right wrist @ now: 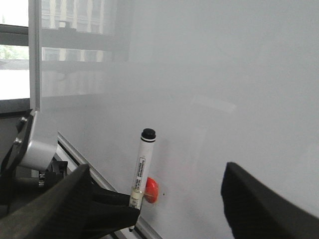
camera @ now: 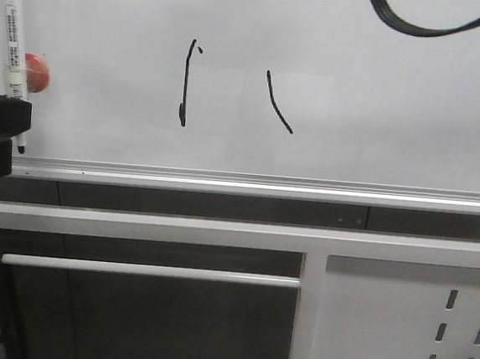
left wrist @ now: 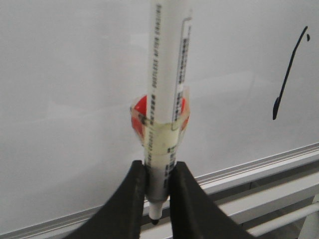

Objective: Write number 1 on whiteboard

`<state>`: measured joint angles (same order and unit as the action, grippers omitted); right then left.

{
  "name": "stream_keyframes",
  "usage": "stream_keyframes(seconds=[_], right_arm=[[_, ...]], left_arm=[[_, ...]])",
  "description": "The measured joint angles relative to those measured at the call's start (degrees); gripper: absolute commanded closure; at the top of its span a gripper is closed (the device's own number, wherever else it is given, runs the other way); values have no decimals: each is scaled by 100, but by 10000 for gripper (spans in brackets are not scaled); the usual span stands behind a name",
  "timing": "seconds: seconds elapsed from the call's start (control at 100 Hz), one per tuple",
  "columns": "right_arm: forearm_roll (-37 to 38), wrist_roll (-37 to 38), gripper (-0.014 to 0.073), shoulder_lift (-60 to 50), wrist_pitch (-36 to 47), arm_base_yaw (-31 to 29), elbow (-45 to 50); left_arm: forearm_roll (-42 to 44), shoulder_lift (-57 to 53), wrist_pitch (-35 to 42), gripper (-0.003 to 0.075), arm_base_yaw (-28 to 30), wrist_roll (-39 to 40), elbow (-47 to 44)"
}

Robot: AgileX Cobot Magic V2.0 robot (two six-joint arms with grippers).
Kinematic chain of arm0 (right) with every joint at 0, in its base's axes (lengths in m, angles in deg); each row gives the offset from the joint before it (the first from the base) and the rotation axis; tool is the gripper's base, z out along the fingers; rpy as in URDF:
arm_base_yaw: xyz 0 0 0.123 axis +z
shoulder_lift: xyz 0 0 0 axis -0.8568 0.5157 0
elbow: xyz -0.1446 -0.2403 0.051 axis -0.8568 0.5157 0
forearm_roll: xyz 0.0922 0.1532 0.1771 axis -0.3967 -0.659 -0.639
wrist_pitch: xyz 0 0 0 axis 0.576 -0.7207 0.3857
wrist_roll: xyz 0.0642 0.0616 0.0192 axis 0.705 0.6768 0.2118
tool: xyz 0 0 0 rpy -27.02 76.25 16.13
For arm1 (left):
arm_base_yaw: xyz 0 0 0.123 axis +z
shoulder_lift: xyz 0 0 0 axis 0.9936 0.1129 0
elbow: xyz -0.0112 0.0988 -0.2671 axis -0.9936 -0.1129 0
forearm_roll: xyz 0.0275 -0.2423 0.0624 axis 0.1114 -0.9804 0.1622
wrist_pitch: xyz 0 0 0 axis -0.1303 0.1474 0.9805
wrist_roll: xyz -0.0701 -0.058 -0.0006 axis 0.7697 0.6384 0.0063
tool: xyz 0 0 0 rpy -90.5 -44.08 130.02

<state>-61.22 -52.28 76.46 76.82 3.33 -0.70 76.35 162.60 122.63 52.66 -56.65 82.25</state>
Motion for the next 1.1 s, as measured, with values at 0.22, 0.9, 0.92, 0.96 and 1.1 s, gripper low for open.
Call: stream_keyframes(seconds=[0.22,0.9,0.92,0.96,1.1], right_arm=[[0,0,100,0,0,0,0],[0,0,100,0,0,0,0],[0,0,100,0,0,0,0],[0,0,100,0,0,0,0],[0,0,100,0,0,0,0]], left_arm=[[-57,0,0,738,0,0,83],[-502,0,0,738,0,-8,295],[-513,0,0,738,0,-8,309],[-527,0,0,738,0,-8,320],[-707,0,0,738,0,-8,348]])
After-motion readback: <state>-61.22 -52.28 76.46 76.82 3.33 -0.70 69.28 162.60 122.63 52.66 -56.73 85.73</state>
